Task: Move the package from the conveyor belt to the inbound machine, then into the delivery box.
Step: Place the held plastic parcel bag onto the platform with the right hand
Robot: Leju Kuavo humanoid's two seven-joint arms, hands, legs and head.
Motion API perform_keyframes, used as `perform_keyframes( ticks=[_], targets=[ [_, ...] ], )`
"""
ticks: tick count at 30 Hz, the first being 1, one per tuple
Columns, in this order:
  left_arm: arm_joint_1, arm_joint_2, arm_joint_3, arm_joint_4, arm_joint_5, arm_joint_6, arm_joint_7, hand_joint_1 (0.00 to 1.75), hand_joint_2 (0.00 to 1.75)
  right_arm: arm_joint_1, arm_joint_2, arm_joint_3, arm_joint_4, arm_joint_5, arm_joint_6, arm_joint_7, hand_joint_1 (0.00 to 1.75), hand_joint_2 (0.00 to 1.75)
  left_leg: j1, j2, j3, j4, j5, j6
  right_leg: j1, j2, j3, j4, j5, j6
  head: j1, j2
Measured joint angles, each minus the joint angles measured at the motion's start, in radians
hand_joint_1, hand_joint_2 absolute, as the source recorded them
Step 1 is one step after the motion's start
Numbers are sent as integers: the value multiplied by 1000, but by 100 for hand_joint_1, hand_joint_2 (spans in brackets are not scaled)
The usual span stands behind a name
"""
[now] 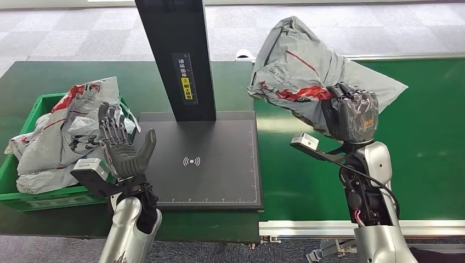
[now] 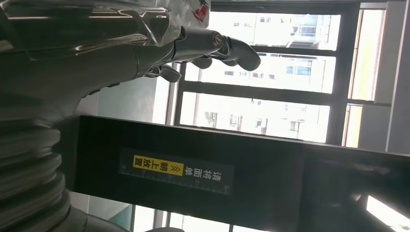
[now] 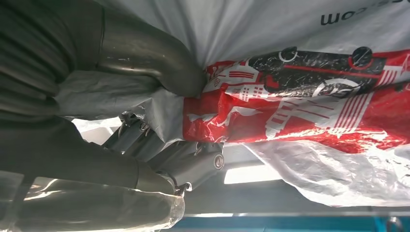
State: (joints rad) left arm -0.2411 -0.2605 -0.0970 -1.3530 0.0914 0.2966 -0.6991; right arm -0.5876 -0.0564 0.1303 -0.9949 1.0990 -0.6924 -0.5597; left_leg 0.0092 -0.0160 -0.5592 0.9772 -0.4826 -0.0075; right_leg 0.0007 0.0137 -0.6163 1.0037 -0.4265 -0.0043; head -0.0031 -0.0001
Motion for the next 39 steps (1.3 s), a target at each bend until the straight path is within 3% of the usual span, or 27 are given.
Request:
perform_keyframes(
  ticks=[17, 24, 30, 35, 39],
  targets=[
    [0, -2, 0, -11, 1, 1, 0, 0, 175, 26, 25, -22, -70, 2, 0, -1, 175, 175, 0, 0, 1, 0, 0, 0, 0, 0, 0, 0, 0, 0, 0, 0],
    [-5, -2, -2, -18, -32, 7, -2, 0, 175, 67, 68, -41, -154, 138, -1, -129, 175, 175, 0, 0, 1, 0, 0, 0, 0, 0, 0, 0, 0, 0, 0, 0],
    [-26, -5, -6, -16, -34, -19, -2, 0, 175, 58, 75, 121, -75, 221, 13, -117, 175, 175, 0, 2, 1, 0, 0, 0, 0, 1, 1, 0, 0, 0, 0, 0],
    [-50, -9, -26, 2, -43, -27, -2, 0, 175, -45, 94, 361, 207, 253, 289, -58, 175, 175, 0, 1, 1, 0, 1, 1, 0, 0, 2, 0, 0, 0, 0, 0],
    [-60, -8, -34, 15, -38, -14, -2, 0, 175, -99, 113, 504, 327, 204, 433, -10, 175, 175, 0, 0, 1, 0, 2, 1, 0, 0, 1, 0, 0, 0, 0, 0]
  ],
)
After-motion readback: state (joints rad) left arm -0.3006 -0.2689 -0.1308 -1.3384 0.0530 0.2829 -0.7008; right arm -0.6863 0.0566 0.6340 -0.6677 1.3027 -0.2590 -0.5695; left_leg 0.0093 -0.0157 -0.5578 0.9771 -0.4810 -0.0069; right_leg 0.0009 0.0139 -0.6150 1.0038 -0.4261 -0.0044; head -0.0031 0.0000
